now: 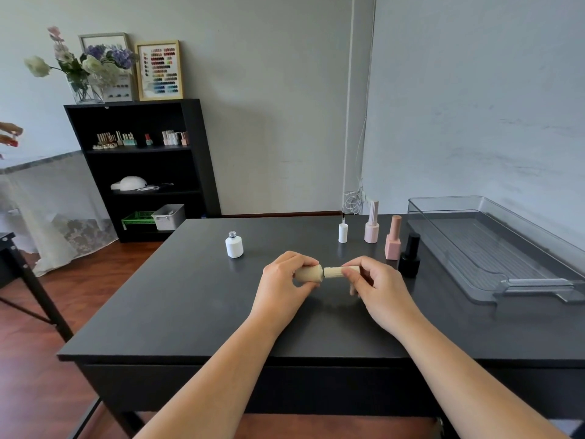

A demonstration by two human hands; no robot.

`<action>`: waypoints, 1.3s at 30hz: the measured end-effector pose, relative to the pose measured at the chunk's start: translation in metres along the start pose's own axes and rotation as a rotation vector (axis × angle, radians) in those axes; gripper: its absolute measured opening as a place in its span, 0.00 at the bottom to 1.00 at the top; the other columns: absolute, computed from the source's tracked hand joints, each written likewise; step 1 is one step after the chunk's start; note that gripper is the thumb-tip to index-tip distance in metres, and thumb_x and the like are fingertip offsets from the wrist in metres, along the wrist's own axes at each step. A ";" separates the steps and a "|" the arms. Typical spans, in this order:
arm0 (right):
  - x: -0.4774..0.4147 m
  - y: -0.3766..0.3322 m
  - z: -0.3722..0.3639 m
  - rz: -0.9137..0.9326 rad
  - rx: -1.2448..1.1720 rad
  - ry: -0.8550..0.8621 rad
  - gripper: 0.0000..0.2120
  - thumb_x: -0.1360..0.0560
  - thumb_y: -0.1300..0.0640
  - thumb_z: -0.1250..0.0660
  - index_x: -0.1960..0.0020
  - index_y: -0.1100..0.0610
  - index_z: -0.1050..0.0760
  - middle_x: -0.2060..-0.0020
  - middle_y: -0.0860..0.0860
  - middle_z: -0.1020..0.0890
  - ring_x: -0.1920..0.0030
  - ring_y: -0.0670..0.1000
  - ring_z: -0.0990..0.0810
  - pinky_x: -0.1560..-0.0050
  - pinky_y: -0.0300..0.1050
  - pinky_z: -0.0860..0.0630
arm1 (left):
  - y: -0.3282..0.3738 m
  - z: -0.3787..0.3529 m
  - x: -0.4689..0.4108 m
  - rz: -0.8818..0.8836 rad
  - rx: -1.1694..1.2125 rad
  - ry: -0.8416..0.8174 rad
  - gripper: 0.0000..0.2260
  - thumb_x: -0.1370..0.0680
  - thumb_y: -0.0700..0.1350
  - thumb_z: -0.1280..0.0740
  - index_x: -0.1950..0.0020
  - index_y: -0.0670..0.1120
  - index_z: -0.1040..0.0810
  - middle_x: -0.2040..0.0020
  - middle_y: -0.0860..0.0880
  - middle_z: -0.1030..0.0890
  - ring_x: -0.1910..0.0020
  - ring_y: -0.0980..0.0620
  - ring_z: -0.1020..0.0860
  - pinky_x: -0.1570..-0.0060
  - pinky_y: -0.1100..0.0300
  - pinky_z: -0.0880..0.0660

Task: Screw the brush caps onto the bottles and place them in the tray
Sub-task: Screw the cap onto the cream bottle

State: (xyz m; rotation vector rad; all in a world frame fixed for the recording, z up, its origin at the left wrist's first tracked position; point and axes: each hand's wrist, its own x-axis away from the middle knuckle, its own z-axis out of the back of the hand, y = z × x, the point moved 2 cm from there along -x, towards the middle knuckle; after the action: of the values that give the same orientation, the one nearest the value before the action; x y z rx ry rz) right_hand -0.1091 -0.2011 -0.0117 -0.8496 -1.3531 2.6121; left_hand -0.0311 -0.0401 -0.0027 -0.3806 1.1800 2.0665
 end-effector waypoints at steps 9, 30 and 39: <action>0.000 0.003 -0.001 -0.074 0.004 -0.028 0.11 0.21 0.50 0.41 0.60 0.51 0.26 0.72 0.47 0.20 0.73 0.45 0.27 0.66 0.40 0.28 | 0.001 0.001 0.000 0.016 0.016 0.014 0.12 0.34 0.38 0.24 0.53 0.48 0.18 0.56 0.55 0.20 0.56 0.65 0.26 0.56 0.75 0.32; 0.001 0.004 0.000 -0.018 -0.018 -0.015 0.06 0.24 0.57 0.35 0.53 0.46 0.24 0.67 0.47 0.22 0.68 0.41 0.27 0.64 0.31 0.30 | -0.001 0.002 0.000 0.044 0.028 0.019 0.13 0.34 0.38 0.24 0.53 0.50 0.18 0.56 0.57 0.21 0.56 0.65 0.26 0.58 0.76 0.32; 0.000 0.004 -0.001 -0.020 -0.036 -0.044 0.06 0.25 0.55 0.33 0.51 0.44 0.25 0.64 0.48 0.19 0.66 0.43 0.24 0.62 0.32 0.28 | 0.000 0.003 0.000 0.040 0.025 0.011 0.13 0.34 0.38 0.24 0.53 0.50 0.18 0.56 0.56 0.21 0.56 0.65 0.26 0.58 0.75 0.32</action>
State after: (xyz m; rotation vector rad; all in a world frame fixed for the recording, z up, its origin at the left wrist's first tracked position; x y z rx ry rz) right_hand -0.1082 -0.2029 -0.0153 -0.7829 -1.4164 2.6143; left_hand -0.0306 -0.0376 -0.0013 -0.3592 1.2276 2.0845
